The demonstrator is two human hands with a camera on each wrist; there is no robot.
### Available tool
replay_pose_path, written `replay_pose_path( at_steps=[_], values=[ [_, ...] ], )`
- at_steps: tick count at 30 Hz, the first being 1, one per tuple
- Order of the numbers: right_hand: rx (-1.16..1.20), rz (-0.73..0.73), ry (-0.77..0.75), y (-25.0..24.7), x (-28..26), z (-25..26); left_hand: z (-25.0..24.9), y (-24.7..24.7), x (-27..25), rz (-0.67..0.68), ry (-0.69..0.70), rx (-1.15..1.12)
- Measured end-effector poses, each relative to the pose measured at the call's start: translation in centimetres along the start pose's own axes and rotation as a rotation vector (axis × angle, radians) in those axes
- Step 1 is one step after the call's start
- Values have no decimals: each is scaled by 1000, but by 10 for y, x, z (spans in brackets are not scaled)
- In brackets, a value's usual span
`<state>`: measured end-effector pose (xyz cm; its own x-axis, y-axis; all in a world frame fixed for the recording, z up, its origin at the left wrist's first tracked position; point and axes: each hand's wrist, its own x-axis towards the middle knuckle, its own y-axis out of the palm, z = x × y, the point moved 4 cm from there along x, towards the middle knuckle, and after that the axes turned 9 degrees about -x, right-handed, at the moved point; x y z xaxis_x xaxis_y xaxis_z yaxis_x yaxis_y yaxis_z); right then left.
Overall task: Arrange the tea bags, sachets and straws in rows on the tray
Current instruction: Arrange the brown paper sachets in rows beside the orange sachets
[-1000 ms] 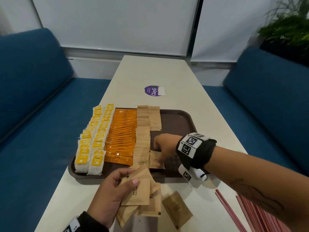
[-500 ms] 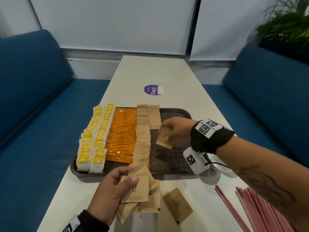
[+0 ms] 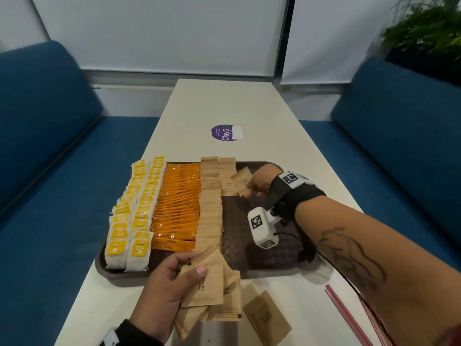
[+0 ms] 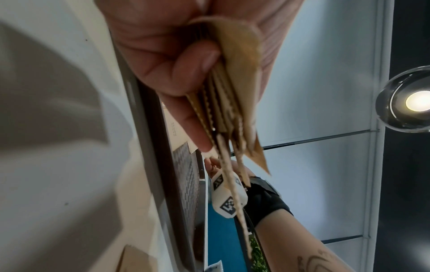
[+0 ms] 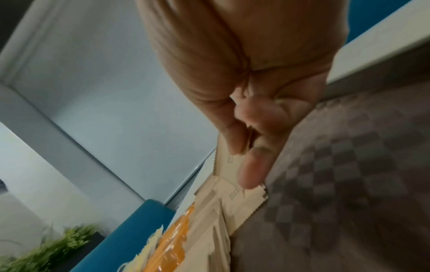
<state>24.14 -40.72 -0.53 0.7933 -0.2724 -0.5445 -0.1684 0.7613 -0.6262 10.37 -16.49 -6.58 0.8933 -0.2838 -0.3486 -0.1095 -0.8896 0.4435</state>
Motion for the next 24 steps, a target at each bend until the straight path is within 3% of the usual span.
replay_pose_path(
  at_steps=[4,6,8,13,19,24],
  values=[
    [157,109,97,23,12,-5,-1,-5,2,-1,-15,24],
    [211,55,42,27,21,-4,0,-9,4,-17,-26,31],
    [173,-17,-31,25,27,-3,-1,-10,6,-37,-24,8],
    [107,2,-37,25,32,-2,-2,-11,6,-6,-26,1],
    [-143,13,130,27,27,6,-2,-11,8,-2,-6,-10],
    [-186,-9,114,28,25,5,-2,-11,8,-14,-12,-19]
  ],
)
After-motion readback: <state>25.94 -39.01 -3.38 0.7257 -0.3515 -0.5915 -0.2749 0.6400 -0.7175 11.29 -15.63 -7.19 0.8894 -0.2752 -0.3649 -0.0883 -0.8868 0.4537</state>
